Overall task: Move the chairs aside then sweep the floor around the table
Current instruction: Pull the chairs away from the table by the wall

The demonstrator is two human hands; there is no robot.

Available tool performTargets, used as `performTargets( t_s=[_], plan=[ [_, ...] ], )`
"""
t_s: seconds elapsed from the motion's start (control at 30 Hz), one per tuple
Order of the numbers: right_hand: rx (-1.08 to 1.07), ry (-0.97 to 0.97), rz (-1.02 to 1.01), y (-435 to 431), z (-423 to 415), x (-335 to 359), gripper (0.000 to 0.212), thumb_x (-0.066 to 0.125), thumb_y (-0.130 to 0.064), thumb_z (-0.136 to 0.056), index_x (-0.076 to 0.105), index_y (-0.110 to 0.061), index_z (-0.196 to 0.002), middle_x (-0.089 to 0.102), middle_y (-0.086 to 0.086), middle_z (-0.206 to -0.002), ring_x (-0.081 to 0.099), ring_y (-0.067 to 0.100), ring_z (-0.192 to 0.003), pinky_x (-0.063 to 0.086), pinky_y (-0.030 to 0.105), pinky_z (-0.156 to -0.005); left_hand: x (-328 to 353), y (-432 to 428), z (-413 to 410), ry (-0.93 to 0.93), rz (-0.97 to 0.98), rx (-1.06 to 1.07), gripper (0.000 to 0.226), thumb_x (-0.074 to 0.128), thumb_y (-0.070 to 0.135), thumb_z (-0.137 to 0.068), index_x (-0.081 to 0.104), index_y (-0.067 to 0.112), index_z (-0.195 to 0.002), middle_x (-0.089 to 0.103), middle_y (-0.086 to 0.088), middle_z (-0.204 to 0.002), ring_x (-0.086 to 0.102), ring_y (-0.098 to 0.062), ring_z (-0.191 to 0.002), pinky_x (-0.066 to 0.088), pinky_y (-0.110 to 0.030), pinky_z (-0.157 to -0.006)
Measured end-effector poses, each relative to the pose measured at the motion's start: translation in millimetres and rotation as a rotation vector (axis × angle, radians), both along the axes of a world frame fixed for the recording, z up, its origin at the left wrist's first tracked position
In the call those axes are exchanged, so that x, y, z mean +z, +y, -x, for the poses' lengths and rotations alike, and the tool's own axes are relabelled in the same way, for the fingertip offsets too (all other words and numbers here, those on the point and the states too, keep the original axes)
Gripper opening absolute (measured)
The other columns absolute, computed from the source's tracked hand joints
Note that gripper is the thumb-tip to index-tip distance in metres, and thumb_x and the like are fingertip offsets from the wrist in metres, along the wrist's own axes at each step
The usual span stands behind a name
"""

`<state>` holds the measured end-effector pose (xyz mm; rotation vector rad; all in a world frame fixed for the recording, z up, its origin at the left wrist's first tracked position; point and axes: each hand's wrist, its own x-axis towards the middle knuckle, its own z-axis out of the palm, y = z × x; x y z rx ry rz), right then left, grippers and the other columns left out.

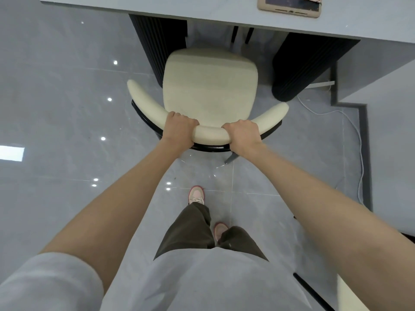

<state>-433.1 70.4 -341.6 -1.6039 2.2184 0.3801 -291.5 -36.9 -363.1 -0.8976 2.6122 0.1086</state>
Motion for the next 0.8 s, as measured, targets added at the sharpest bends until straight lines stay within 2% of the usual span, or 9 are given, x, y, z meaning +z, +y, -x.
performTargets(
  t_s=[0.27,0.53,0.7,0.8],
  plan=[
    [0.099,0.019,0.005,74,-24,-1,0.040,0.059,-0.004,-0.078,0.060,-0.017,-0.116,0.066,0.007,-0.105,0.063,0.028,-0.098,0.035,0.029,-0.067,1,83,-31,0.008,0.003,0.067,0.030,0.067,0.026,-0.077,0.064,0.026,-0.106,0.070,-0.001,-0.093,0.061,-0.025,-0.092,0.037,-0.033,-0.093],
    [0.197,0.023,0.004,175,-50,-3,0.034,0.061,-0.004,-0.079,0.060,-0.015,-0.112,0.067,0.007,-0.105,0.063,0.028,-0.098,0.032,0.027,-0.067,2,201,-67,0.046,-0.014,0.183,0.028,0.066,0.018,-0.074,0.065,0.023,-0.102,0.070,-0.003,-0.090,0.061,-0.026,-0.089,0.034,-0.034,-0.093],
    [0.243,0.014,-0.015,227,-66,-5,0.031,0.058,-0.002,-0.079,0.060,-0.013,-0.108,0.067,0.008,-0.104,0.063,0.028,-0.098,0.032,0.028,-0.067,1,258,-85,-0.009,-0.024,0.212,0.030,0.066,0.021,-0.076,0.062,0.023,-0.106,0.069,-0.002,-0.097,0.059,-0.026,-0.097,0.027,-0.038,-0.109],
    [0.251,0.032,-0.034,246,-69,-2,0.028,0.065,-0.007,-0.080,0.060,-0.014,-0.106,0.068,0.007,-0.103,0.063,0.027,-0.097,0.032,0.028,-0.066,2,282,-88,-0.021,-0.044,0.234,0.032,0.068,0.023,-0.076,0.061,0.023,-0.107,0.068,-0.003,-0.099,0.059,-0.027,-0.100,0.024,-0.040,-0.112]
  ],
)
